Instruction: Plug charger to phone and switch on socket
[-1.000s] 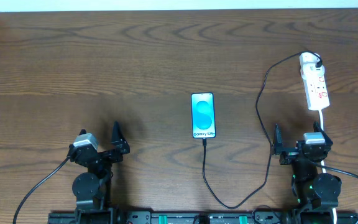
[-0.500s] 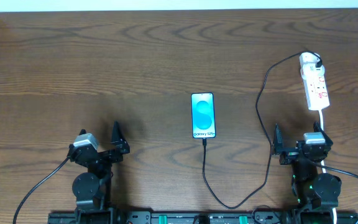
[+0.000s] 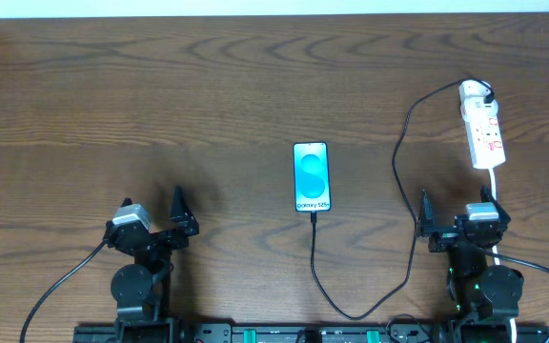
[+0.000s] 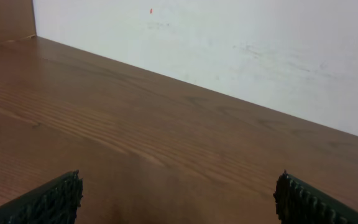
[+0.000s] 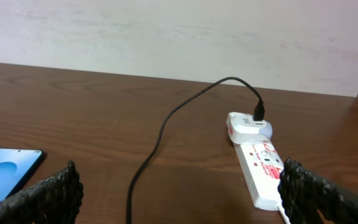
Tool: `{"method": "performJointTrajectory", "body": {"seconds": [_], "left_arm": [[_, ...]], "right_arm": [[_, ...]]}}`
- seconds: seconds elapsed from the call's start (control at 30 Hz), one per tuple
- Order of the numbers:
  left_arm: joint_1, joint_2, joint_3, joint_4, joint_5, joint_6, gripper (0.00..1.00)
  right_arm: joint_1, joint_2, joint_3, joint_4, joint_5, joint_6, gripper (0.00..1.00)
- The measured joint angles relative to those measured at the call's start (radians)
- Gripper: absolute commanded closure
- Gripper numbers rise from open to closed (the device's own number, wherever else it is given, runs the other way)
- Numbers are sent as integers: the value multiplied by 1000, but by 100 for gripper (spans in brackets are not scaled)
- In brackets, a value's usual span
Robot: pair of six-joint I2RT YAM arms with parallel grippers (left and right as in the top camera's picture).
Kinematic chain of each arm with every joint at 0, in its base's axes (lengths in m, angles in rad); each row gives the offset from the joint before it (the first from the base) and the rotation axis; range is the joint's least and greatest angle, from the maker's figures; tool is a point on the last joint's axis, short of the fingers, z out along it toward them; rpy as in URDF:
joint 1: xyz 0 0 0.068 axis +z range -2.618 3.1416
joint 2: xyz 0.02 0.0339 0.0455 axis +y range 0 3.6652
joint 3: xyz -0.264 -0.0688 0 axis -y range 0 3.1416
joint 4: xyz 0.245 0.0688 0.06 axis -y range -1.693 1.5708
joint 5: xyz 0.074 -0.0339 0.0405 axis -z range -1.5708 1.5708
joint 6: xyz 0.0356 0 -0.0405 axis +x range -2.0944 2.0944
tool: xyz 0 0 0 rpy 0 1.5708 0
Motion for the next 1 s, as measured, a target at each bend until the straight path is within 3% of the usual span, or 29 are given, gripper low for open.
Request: {"method": "performJointTrajectory", "body": {"seconds": [1.0], "left_arm": [[0, 0, 0, 0, 0, 0, 1]], "right_arm": [[0, 0, 0, 0, 0, 2, 1]]}}
